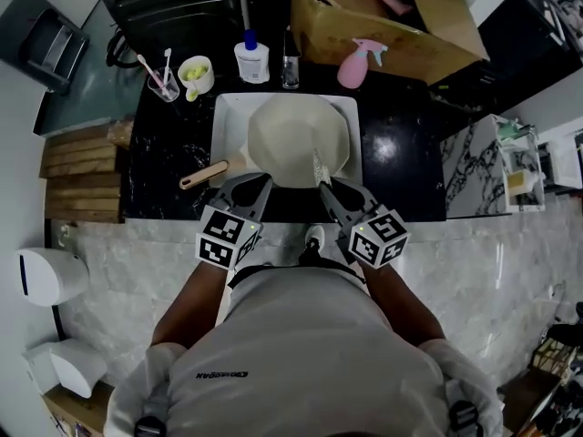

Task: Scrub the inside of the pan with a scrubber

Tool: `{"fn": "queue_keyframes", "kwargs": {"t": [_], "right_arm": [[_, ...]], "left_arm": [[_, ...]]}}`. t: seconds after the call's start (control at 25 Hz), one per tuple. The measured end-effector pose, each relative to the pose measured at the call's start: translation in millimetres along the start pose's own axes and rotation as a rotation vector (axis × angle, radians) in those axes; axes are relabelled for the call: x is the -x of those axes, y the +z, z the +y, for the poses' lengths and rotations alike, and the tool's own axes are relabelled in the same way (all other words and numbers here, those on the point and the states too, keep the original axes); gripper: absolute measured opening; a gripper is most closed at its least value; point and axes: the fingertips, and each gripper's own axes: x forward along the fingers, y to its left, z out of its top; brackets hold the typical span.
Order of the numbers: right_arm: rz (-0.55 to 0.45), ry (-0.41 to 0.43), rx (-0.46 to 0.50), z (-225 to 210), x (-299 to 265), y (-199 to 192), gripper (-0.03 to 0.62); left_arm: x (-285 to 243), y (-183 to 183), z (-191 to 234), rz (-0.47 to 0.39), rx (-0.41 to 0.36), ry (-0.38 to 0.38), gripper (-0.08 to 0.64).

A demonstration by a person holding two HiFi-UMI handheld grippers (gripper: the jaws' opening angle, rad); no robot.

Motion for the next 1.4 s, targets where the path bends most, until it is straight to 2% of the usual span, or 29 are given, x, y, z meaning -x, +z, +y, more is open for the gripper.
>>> {"fn": "queue_keyframes", "kwargs": {"t": [0.2, 0.48, 0.72, 1.0, 1.08, 1.16, 1.28, 1.4], "right_arm": [[0.029, 0.033, -0.001, -39.3, -15.1, 7.5, 0.066], [0.069, 0.13, 0.002, -72.8, -33.8, 11.2, 0.066], [0.088, 0.184, 0.005, -91.8, -43.7, 11.9, 0.066], [0.115, 0.18, -0.015, -100.0, -56.7, 6.3, 0.066], [0.131, 0.158, -0.026, -104.6, -61.4, 2.3, 0.066], [0.135, 0.131, -0.036, -107.4, -67.4, 1.2, 0.066], [0.133, 0.094, -0.051, -106.9, -78.6, 1.7, 0.066], [0.129, 0.061, -0.067, -101.9, -89.7, 2.0, 0.066]], "left_arm": [[-20.4, 4.8, 14.4, 0.013, 0.029, 0.077, 0.015], [-38.7, -1.2, 28.8, 0.051, 0.061, 0.201, 0.015], [-43.0, -9.9, 47.2, 0.12, 0.02, 0.294, 0.015], [-35.0, -45.7, 87.6, 0.29, -0.055, 0.323, 0.015], [-35.8, -62.1, 102.1, 0.346, -0.086, 0.32, 0.015], [-39.4, -75.5, 113.8, 0.417, -0.16, 0.292, 0.017], [-48.8, -96.3, 125.2, 0.516, -0.262, 0.208, 0.017], [-57.0, -119.0, 130.3, 0.599, -0.287, 0.097, 0.018]]}}
